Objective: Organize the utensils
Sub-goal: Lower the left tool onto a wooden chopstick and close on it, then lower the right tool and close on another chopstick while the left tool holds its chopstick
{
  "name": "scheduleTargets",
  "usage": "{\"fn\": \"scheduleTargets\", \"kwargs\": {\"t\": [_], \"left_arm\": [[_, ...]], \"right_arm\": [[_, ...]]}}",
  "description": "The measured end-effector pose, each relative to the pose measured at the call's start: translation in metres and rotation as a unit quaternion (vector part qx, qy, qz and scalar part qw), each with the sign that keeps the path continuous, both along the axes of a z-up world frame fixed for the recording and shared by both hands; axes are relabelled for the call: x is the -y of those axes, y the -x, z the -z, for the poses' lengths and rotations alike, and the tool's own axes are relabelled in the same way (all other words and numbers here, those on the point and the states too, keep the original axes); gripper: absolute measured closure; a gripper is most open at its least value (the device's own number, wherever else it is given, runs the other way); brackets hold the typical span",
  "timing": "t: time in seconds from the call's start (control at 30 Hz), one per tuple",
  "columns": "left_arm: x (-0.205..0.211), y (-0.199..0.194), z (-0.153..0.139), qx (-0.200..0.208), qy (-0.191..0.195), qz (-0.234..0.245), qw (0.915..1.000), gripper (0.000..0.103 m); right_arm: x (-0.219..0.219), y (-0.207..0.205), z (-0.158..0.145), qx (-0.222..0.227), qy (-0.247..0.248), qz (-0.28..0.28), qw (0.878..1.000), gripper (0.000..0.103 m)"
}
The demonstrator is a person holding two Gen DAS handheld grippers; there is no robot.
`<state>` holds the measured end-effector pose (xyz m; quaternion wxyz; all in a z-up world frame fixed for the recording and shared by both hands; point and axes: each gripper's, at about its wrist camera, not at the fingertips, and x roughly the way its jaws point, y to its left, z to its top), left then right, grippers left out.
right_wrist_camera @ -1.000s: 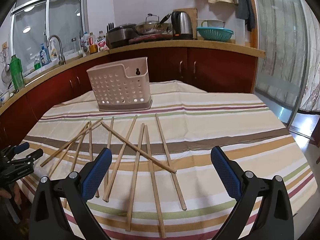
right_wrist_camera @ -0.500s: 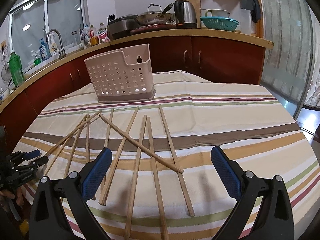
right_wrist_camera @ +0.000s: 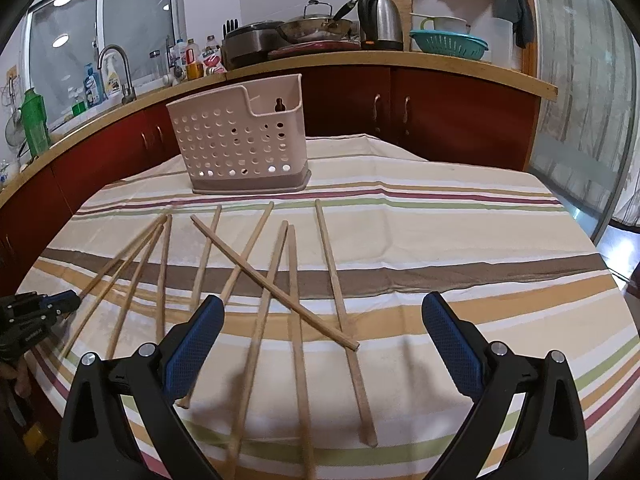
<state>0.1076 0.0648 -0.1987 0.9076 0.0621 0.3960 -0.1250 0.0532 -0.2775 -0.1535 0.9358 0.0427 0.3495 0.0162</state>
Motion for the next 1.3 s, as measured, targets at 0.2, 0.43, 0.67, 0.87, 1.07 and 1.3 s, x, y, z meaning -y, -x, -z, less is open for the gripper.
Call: {"fn": "scheduleTargets", "kwargs": {"t": [0.2,0.43,0.67,0.87,1.07,1.3], "left_arm": [[0.001,-0.002,0.000,0.000,-0.008,-0.003,1.0000,0.096],[-0.002,-0.004,-0.002,0.001,-0.003,-0.011,0.9999,0.096],[0.000,-0.008,-0.001,-0.003,-0.006,-0.011,0.9999,0.096],[-0.002,-0.009,0.000,-0.003,-0.006,-0.014,0.9999,0.096],[-0.001,-0.009,-0.001,0.000,-0.009,-0.015,0.9998,0.096],[-0.002,-0.009,-0.002,0.000,-0.009,-0.018,0.9998,0.096]], "right_arm": [[0.001,-0.009,0.011,-0.016,0.006,-0.017,1.000,0.015],[-0.001,-0.020,0.023,-0.047,0.003,-0.043,0.998,0.047],[-0.001,-0.029,0.031,-0.065,0.007,-0.065,0.996,0.065],[0.000,-0.023,0.029,-0.076,0.008,-0.081,0.994,0.078],[-0.009,-0.015,0.027,-0.083,0.016,-0.108,0.991,0.088],[-0.019,-0.018,0.028,-0.076,0.036,-0.133,0.988,0.088]]}}
